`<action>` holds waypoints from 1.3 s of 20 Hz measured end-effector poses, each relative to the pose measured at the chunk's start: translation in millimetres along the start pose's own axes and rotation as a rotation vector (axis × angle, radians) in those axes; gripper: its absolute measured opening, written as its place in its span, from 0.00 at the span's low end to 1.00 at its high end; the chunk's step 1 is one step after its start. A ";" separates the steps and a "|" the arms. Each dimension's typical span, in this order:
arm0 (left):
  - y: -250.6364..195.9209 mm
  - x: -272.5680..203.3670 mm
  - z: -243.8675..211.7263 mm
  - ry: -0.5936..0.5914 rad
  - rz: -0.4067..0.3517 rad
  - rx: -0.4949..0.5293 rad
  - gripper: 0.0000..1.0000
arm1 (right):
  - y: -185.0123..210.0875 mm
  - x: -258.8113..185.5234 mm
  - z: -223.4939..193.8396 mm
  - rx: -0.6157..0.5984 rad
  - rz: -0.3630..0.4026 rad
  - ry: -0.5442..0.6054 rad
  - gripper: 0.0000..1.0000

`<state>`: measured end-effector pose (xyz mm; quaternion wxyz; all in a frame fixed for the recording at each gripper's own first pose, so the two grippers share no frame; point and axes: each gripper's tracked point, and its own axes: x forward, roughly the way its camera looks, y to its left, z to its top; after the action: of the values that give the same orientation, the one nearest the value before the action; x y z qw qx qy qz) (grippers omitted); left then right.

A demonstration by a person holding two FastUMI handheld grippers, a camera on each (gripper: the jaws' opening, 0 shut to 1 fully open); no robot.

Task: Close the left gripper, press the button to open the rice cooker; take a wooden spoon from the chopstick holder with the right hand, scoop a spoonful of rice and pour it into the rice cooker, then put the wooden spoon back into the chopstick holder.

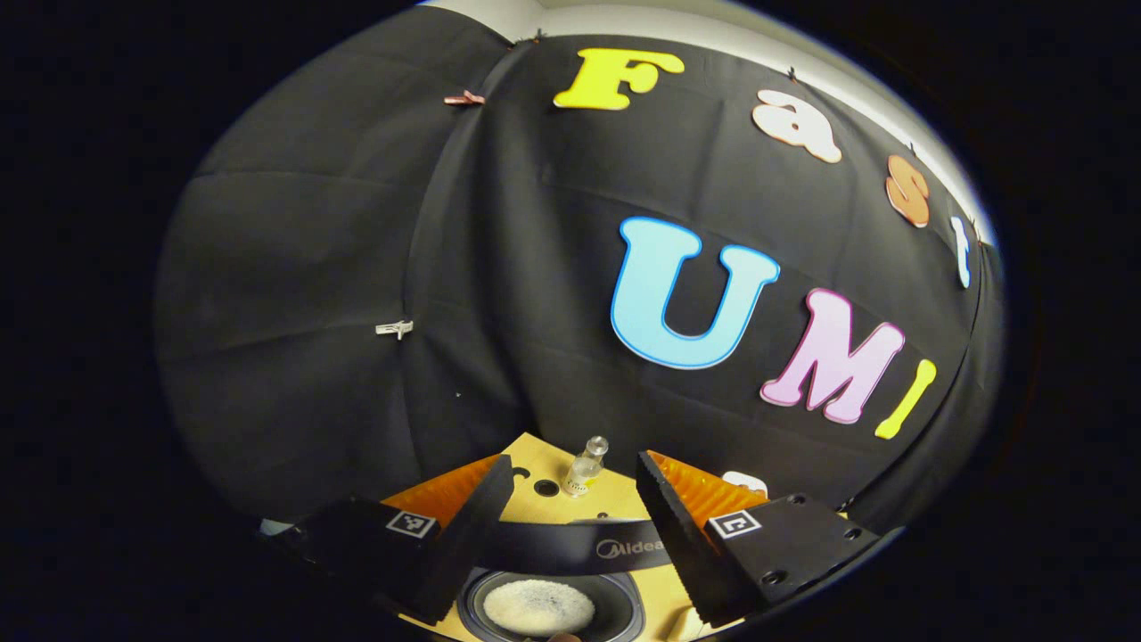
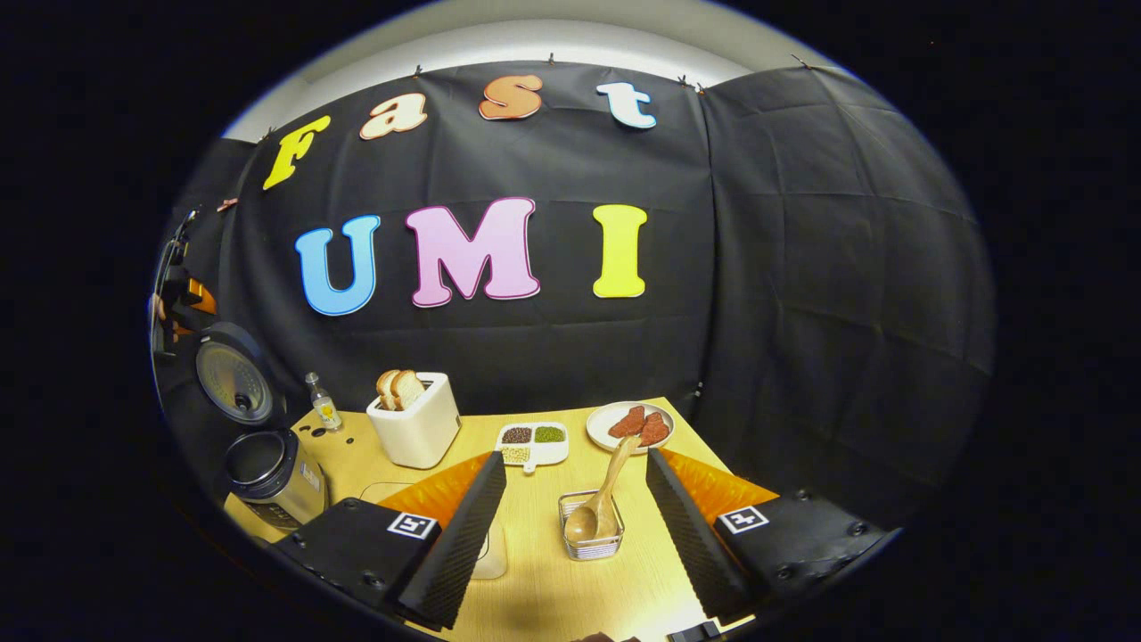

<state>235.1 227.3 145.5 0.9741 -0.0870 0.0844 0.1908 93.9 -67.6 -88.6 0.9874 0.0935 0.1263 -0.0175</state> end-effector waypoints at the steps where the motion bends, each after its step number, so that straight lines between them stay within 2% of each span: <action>1: -3.8 6.3 -4.8 0.027 -0.003 0.012 0.95 | 3.3 -2.1 -0.3 -0.004 0.001 -0.001 0.98; 3: -9.0 10.5 -10.7 0.064 -0.005 0.031 0.95 | 6.6 -5.3 -0.3 -0.010 0.004 -0.006 0.98; 6: -7.6 13.9 -21.8 0.118 0.044 0.091 0.96 | 9.4 -5.9 -1.2 -0.016 0.013 -0.004 0.98; 10: -20.5 -0.9 -50.2 0.196 0.031 0.116 0.99 | 13.0 0.1 -9.3 -0.008 0.041 0.020 0.99; 12: -26.2 -12.3 -77.6 0.243 0.019 0.108 0.99 | 11.7 2.8 -13.9 -0.019 0.051 0.025 0.98; 16: -28.6 -39.1 -143.3 0.315 0.042 0.115 0.99 | 13.8 5.4 -24.7 -0.023 0.089 0.046 0.98; 19: -23.0 -52.1 -177.3 0.281 0.090 0.173 0.98 | 11.6 6.5 -35.6 -0.020 0.110 0.074 0.98; 23: -22.7 -57.8 -213.9 0.275 0.131 0.147 0.98 | 8.2 6.8 -48.3 -0.039 0.134 0.110 0.98; 26: -18.4 -61.7 -239.0 0.291 0.139 0.189 0.98 | 7.3 5.4 -51.9 -0.040 0.146 0.117 0.98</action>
<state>154.5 140.3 -71.8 0.9399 -0.0156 0.2478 0.2345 86.8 -50.7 -138.0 0.9786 0.0838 0.1771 0.0627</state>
